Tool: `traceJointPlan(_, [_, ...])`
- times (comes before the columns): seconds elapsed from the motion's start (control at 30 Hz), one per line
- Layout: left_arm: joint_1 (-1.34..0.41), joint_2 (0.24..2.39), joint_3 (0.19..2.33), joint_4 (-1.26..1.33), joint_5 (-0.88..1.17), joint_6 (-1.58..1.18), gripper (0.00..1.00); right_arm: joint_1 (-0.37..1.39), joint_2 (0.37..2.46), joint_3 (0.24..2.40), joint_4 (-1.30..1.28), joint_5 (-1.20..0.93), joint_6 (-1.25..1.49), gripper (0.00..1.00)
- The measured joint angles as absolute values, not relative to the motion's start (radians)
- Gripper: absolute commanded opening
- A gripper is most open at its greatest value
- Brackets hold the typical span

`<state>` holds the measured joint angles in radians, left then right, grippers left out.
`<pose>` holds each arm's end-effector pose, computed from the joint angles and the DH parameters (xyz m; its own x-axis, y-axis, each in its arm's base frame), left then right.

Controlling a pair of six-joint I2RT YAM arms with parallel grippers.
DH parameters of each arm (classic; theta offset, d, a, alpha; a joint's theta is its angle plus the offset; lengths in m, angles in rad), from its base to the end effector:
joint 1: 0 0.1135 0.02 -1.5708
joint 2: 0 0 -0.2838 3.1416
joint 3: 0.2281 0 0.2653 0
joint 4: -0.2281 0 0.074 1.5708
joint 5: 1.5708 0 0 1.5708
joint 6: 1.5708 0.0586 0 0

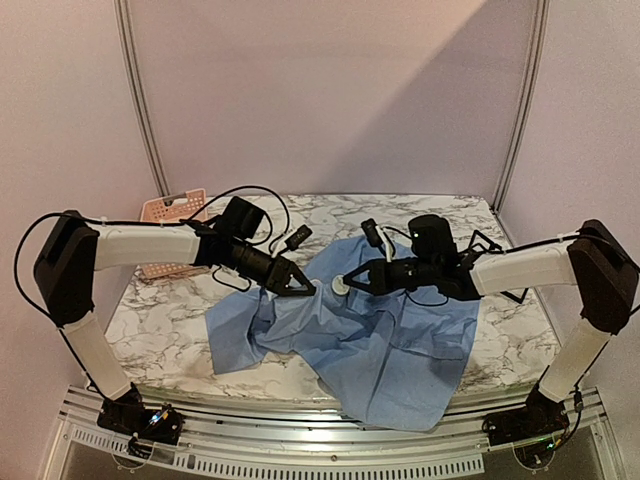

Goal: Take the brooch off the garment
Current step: Remove the brooch from the crumpled clothing, then pass from the right arm to the left

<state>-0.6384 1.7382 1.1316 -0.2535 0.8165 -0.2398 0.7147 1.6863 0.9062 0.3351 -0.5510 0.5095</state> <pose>0.2863 -0.2657 0.2088 -0.7788 0.3754 -0.5025 0.6227 0.3662 -0.6915 0.2748 0.2791 0.2029 -0.7303 -0.0835 -0.6781 -0.6405 0.4290 0.6370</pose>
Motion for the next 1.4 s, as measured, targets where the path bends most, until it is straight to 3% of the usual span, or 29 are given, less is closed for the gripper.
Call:
traceJointPlan(0.13, [-0.638, 1.676, 1.126, -0.257, 0.765, -0.223, 0.81, 0.706, 1.634, 0.905, 0.341, -0.555, 0.511, 0.0])
traceJointPlan(0.23, [-0.635, 1.586, 1.115, -0.24, 0.714, -0.215, 0.89, 0.689, 1.603, 0.909, 0.345, -0.566, 0.514, 0.0])
traceJointPlan(0.5, [-0.632, 1.507, 1.234, -0.184, 0.696, -0.236, 0.9, 0.671, 1.578, 1.011, 0.323, -0.652, 0.507, 0.0])
traceJointPlan(0.7, [-0.632, 1.556, 1.177, -0.077, 0.768, -0.311, 0.84, 0.671, 1.566, 1.07, 0.324, -0.76, 0.513, 0.0])
traceJointPlan(1.13, [-0.637, 1.564, 1.124, 0.019, 0.876, -0.392, 0.51, 0.671, 1.576, 1.124, 0.33, -0.918, 0.556, 0.0])
traceJointPlan(1.4, [-0.643, 1.564, 1.118, 0.07, 0.918, -0.415, 0.47, 0.671, 1.593, 1.126, 0.329, -0.941, 0.562, 0.0])
